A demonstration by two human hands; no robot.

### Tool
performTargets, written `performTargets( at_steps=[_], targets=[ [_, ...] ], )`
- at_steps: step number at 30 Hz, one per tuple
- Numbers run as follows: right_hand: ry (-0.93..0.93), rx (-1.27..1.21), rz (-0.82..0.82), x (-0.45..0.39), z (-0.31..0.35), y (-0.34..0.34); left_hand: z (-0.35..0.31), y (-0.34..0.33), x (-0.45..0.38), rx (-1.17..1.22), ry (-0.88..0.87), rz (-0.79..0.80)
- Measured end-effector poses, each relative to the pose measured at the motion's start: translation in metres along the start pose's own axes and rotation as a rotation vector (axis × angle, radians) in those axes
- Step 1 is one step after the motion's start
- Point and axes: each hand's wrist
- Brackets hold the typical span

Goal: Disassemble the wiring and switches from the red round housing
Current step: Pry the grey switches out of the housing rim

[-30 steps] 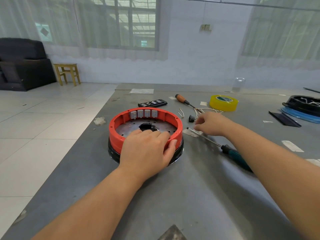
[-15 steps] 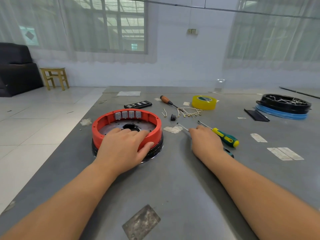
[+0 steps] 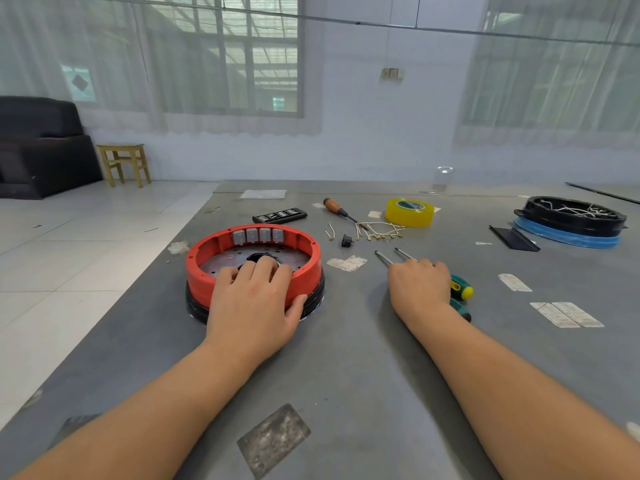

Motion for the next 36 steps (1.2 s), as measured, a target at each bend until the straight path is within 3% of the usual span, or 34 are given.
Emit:
performTargets(
  at_steps=[3,6,8,11,17,24,27,31,33,36],
  targets=[
    [0.069,-0.074,-0.153,0.000,0.006,0.000,0.004,0.000,-0.001,0.045,-0.021,-0.008],
    [0.142,-0.415,-0.254,0.005,0.026,0.006,0.017,0.005,-0.001,0.153,-0.035,0.012],
    [0.187,-0.697,-0.228,0.008,0.038,0.010,0.033,0.007,0.000,0.266,-0.051,0.047],
    [0.293,-0.851,-0.175,0.010,0.047,0.012,0.058,0.011,0.001,0.515,0.005,0.048],
    [0.491,-0.896,-0.213,0.004,0.049,0.009,0.076,0.021,-0.002,0.769,0.093,-0.045],
    [0.536,-0.834,-0.235,0.004,0.045,0.009,0.060,0.019,-0.003,0.342,-0.121,-0.218],
    [0.451,-0.751,-0.345,0.013,0.052,0.016,0.035,0.016,-0.004,0.217,-0.180,-0.154],
    [0.245,-0.748,-0.479,0.025,0.066,0.027,0.015,0.014,-0.002,0.173,-0.026,-0.008],
    [0.195,-0.741,-0.511,0.026,0.069,0.030,0.014,0.011,0.001,0.234,0.050,0.039],
    [0.264,-0.761,-0.533,0.022,0.064,0.026,0.019,0.005,-0.002,0.416,0.129,0.060]
  ],
)
Point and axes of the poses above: each hand's wrist, its own x-axis away from the middle knuckle, its own y-axis out of the back of the hand, z = x × y, and after that the axes turned 13 degrees about x, right-handed
